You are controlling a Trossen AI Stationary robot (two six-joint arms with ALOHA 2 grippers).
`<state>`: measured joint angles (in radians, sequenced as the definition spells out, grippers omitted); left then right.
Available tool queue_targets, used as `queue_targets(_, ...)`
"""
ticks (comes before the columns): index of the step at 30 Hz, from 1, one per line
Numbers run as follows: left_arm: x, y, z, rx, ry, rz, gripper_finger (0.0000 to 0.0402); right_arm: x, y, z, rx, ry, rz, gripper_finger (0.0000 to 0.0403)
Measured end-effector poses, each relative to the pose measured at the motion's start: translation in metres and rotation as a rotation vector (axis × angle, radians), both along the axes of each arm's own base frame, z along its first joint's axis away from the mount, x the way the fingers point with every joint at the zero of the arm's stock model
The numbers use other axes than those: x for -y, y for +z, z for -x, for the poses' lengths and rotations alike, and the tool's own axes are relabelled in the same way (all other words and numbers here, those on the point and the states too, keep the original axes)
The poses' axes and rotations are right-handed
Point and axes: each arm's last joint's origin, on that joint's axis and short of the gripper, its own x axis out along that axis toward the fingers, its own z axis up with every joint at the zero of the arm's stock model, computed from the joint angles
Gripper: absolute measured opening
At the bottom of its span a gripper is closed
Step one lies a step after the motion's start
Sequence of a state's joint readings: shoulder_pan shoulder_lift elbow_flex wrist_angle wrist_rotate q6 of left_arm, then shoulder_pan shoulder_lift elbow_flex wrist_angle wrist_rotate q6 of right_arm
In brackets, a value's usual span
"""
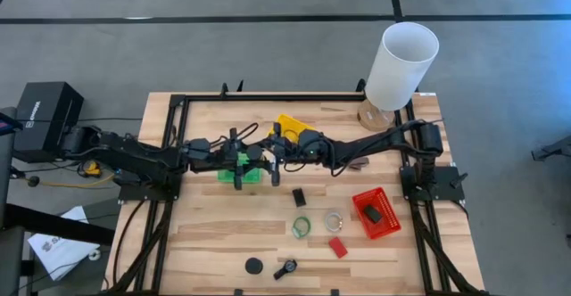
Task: Pick & Place Office items
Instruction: Put the top green hourglass into the green basket
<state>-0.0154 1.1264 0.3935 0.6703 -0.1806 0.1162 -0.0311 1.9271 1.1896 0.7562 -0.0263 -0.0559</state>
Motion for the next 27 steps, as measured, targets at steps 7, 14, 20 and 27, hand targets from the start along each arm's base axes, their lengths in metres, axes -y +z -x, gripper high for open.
queue_targets(7,0.0,0.0,0.0,0.0,0.002,0.0,0.0146,0.0,0.01,0.008,-0.087,0.0,0.028,0.0222)
queue_targets(14,0.0,0.0,0.0,0.005,0.002,0.001,0.0152,0.0,0.017,0.015,-0.14,0.0,0.03,0.0229)
queue_targets(20,0.0,0.002,0.0,0.015,0.014,0.0,0.0144,0.001,0.024,0.022,-0.189,-0.003,0.054,0.0229)
queue_targets(27,-0.001,0.003,0.001,0.014,0.031,-0.007,0.015,0.0,0.038,0.04,-0.302,0.002,0.069,0.0229)
